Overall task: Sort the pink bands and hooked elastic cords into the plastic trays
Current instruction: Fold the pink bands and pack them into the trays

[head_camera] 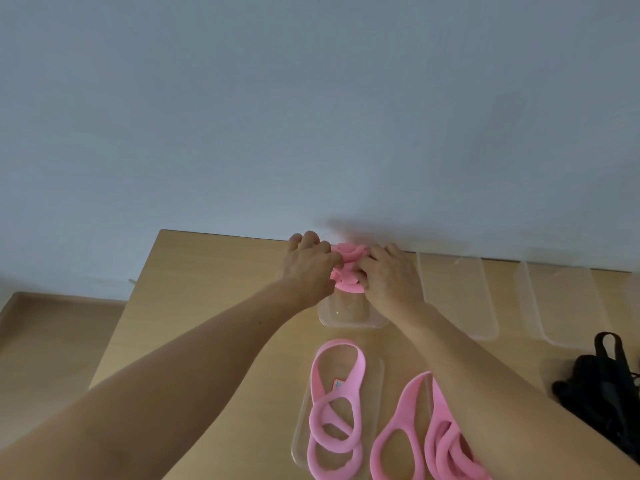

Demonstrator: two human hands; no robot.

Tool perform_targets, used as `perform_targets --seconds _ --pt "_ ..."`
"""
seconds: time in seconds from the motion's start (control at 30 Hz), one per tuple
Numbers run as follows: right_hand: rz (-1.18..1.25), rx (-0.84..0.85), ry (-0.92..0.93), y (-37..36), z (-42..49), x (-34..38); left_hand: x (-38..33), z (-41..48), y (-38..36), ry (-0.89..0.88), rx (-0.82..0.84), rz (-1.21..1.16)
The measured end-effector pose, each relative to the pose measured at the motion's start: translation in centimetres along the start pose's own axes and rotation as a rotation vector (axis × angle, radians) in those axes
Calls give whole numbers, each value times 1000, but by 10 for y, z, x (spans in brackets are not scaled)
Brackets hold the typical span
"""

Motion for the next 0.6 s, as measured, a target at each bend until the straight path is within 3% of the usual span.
perform_targets --seconds 0.6 --pt "65 -78 -24 -1 2 -1 -2 -1 -6 6 -30 99"
Point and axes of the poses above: each hand's wrist, its own z-axis towards the middle knuckle, its own y-axis out of the back of the hand, x = y × z, the point moved 1 cm from there along z, towards the middle knuckle, and after that the axes turned 4 degrees about -z, right-handed, at the moved point
